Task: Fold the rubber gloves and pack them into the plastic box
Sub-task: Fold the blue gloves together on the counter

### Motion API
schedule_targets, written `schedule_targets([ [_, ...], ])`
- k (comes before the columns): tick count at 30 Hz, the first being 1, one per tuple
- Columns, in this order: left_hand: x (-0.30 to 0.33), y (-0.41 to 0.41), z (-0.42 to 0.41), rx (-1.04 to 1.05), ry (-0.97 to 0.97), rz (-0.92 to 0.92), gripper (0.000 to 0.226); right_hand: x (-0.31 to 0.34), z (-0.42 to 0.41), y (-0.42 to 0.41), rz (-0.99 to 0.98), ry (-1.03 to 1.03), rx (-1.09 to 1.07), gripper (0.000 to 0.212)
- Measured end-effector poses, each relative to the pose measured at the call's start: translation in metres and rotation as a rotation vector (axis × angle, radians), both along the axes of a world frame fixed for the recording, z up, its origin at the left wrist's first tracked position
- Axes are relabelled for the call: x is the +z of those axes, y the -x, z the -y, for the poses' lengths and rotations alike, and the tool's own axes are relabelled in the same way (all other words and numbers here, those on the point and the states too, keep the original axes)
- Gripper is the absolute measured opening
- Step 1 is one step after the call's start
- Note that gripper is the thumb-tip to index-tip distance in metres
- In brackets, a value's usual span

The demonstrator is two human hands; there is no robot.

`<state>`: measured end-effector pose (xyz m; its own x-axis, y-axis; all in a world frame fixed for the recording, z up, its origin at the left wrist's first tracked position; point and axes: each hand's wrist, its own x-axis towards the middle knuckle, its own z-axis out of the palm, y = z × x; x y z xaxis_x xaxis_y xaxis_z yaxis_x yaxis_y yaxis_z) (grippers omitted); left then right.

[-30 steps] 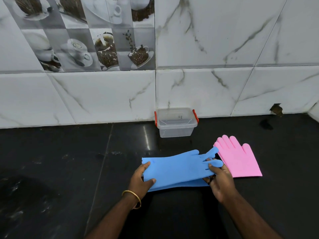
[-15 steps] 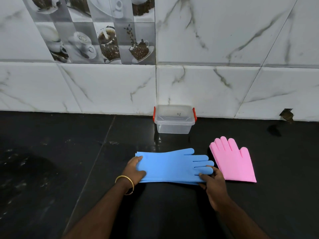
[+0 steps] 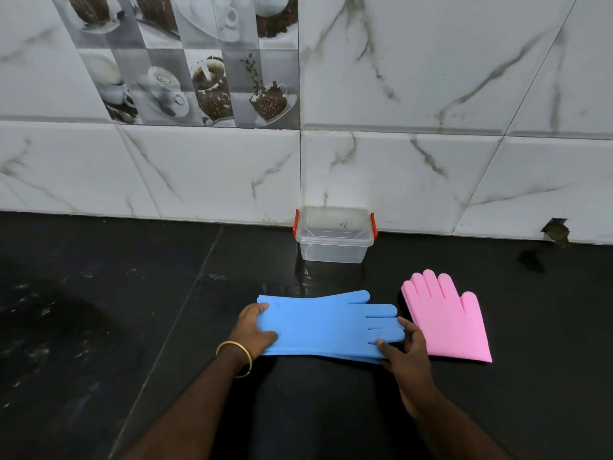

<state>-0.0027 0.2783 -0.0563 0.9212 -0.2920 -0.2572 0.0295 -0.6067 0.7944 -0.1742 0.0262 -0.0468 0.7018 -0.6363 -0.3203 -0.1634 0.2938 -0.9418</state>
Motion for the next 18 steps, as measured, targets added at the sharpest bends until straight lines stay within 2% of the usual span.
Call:
schedule_targets([
  [5, -0.001, -0.001, 0.001, -0.006, -0.008, 0.012, 0.065, -0.004, 0.003, -0.003, -0.028, 0.0, 0.005, 0.061],
  [9, -0.002, 0.0, 0.001, 0.026, -0.003, 0.083, 0.046, -0.006, 0.003, -0.003, -0.049, 0.05, 0.009, 0.062],
  [15, -0.001, 0.004, 0.006, 0.074, -0.045, 0.176, 0.045, -0.004, -0.002, -0.003, -0.101, 0.18, -0.083, 0.061],
  [18, 0.003, 0.004, 0.006, 0.097, -0.076, 0.198, 0.048, 0.002, -0.007, -0.001, -0.152, 0.341, -0.15, 0.06],
])
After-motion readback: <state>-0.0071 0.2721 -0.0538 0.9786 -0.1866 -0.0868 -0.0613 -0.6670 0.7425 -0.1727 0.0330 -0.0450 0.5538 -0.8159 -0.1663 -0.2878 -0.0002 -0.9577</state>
